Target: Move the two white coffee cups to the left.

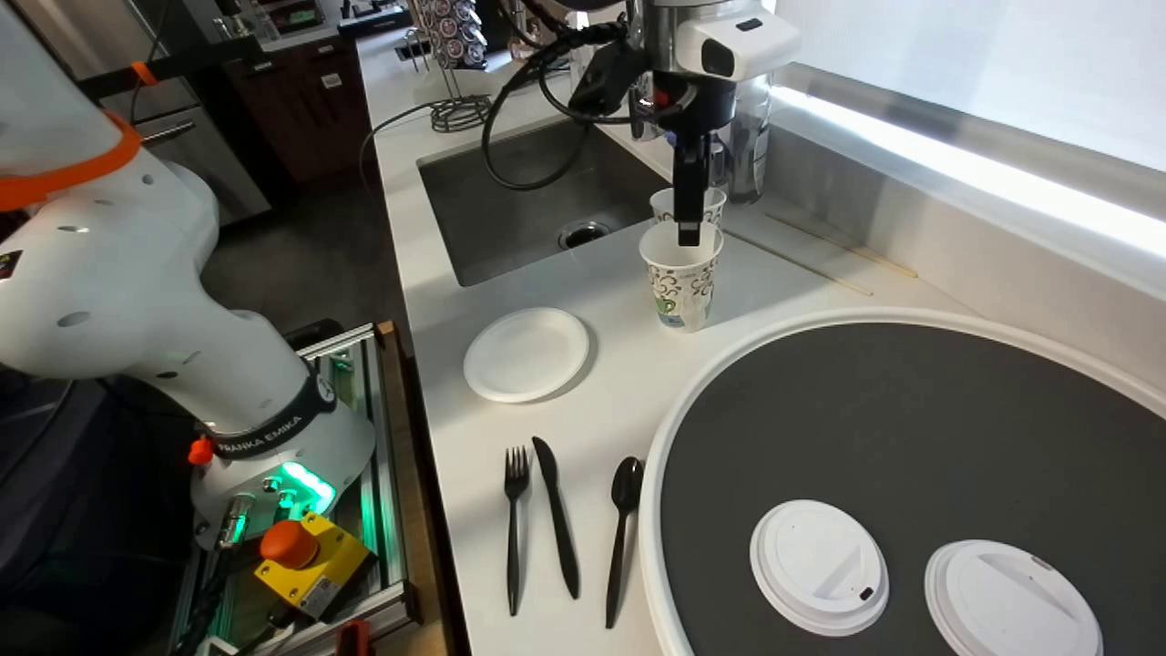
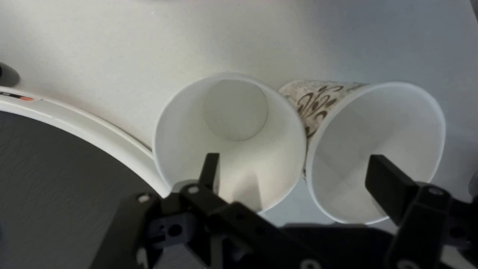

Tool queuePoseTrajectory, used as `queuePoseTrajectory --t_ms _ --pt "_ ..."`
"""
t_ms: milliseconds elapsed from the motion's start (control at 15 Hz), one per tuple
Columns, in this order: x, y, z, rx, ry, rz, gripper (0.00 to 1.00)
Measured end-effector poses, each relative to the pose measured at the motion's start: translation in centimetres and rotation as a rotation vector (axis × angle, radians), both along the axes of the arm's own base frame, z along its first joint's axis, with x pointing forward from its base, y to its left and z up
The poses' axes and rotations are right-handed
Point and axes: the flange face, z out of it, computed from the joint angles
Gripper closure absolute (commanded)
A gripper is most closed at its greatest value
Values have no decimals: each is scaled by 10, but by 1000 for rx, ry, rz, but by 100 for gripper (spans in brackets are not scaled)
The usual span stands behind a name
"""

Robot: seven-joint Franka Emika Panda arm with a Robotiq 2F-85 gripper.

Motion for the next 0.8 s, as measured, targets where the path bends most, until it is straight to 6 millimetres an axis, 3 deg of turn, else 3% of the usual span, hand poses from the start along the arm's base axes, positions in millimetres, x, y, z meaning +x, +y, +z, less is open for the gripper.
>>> queuePoseTrajectory --t_ms 533,800 --pt "1 -2 6 -9 -11 3 0" --pt "-2 -9 20 -28 -34 0 0"
